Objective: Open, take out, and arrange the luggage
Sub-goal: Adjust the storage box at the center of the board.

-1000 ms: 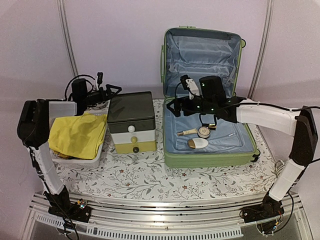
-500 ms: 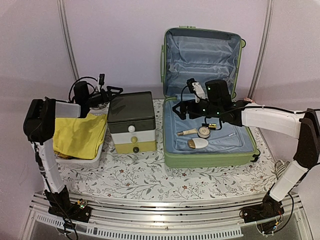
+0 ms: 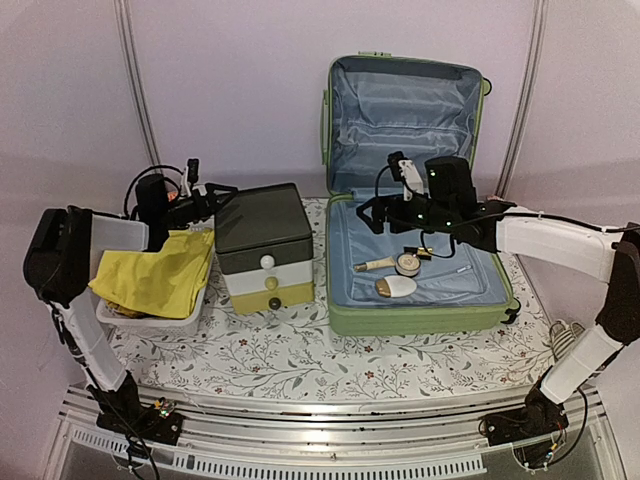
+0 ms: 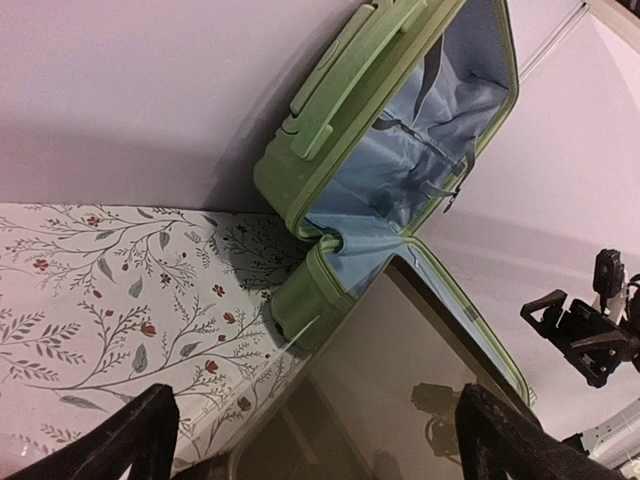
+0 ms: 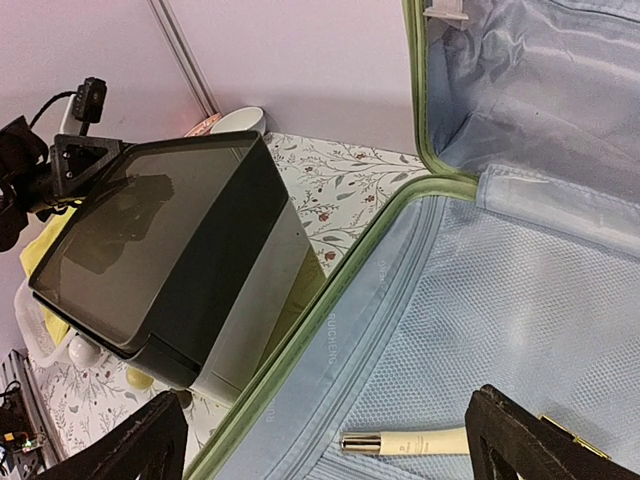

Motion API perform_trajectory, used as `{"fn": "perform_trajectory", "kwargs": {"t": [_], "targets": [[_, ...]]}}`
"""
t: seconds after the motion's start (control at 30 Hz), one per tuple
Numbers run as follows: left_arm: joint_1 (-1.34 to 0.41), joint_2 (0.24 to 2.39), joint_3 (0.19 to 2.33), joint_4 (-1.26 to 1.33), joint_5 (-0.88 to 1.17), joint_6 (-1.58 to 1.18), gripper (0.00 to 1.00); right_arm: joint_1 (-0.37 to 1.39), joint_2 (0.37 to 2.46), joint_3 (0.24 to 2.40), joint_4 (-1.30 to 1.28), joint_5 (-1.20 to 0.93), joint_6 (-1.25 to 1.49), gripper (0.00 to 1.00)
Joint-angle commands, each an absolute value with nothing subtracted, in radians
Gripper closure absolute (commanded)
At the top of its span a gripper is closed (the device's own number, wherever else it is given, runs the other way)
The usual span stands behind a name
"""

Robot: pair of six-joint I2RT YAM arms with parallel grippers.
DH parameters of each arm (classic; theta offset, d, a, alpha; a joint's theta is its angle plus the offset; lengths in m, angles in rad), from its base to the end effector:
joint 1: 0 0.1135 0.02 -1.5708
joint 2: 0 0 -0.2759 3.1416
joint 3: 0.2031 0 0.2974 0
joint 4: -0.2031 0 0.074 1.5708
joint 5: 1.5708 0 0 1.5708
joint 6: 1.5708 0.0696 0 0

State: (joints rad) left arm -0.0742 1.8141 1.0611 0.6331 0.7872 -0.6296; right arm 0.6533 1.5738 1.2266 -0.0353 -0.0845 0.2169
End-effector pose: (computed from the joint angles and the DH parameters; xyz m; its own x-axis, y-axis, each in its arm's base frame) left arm 0.4573 -0.0834 0.2111 -0.5402 -0.3766 -0.7526 0.5389 0.5320 -0.6531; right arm 0.3523 0.2770 0.2932 -0.4332 -0.0615 -0.8992 -0.5884 0.7751 0.2304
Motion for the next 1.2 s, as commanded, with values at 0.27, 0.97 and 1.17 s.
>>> {"fn": "perform_trajectory", "kwargs": {"t": [0.27,0.97,1.17], "targets": [[-0.152,1.694,1.005,0.586,0.764,-0.613,0.02,0.632,1.468,1.14,-0.081,-0.084,0.223,0.01],[-0.13,1.056,0.989,-0.152,0.366,-0.353,0.02,0.609,1.407,1.113,-0.089,-0.185,0.19,0.01],[-0.134,0.944,0.974,-0.275,0.278,-0.372,0.02,0.61,1.406,1.122,-0.105,-0.22,0.187,0.01]]}}
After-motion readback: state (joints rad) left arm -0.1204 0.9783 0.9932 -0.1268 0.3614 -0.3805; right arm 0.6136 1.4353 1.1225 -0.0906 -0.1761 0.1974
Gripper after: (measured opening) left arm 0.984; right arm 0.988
